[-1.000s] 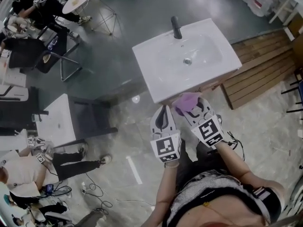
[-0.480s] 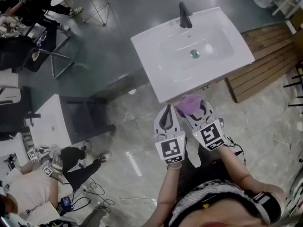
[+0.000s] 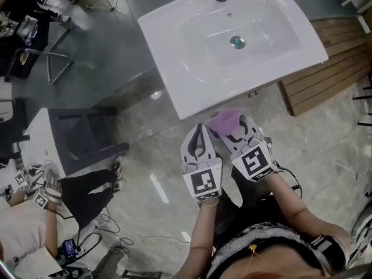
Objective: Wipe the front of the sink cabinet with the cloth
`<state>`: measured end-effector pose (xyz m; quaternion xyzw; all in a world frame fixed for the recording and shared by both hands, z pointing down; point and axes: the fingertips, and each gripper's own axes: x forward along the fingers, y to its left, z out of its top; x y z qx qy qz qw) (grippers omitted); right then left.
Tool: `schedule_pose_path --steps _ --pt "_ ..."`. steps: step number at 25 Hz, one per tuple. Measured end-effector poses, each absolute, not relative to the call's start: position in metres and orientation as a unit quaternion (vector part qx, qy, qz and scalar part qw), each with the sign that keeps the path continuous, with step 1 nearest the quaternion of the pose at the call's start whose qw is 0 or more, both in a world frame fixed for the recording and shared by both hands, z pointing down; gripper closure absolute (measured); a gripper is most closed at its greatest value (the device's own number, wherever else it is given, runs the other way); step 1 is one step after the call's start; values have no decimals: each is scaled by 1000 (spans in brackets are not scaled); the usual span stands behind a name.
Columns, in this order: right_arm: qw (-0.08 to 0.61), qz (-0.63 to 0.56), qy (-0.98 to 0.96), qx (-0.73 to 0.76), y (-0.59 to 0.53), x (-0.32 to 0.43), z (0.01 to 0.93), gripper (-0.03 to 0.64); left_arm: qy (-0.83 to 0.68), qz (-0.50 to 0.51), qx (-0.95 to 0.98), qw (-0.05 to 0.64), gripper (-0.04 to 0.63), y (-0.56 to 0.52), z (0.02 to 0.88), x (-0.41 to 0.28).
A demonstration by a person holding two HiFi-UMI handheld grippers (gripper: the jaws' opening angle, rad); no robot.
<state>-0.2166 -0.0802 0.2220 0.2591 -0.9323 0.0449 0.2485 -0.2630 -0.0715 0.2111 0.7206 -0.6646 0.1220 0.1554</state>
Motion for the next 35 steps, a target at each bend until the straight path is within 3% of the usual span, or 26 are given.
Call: schedule_pose_path --steps 24,35 --pt "180 -22 -946 269 -73 -226 473 442 -692 78 710 103 595 -50 478 -258" --pt "160 -34 -949 271 -69 -211 452 443 -692 86 712 84 595 -47 451 -249"
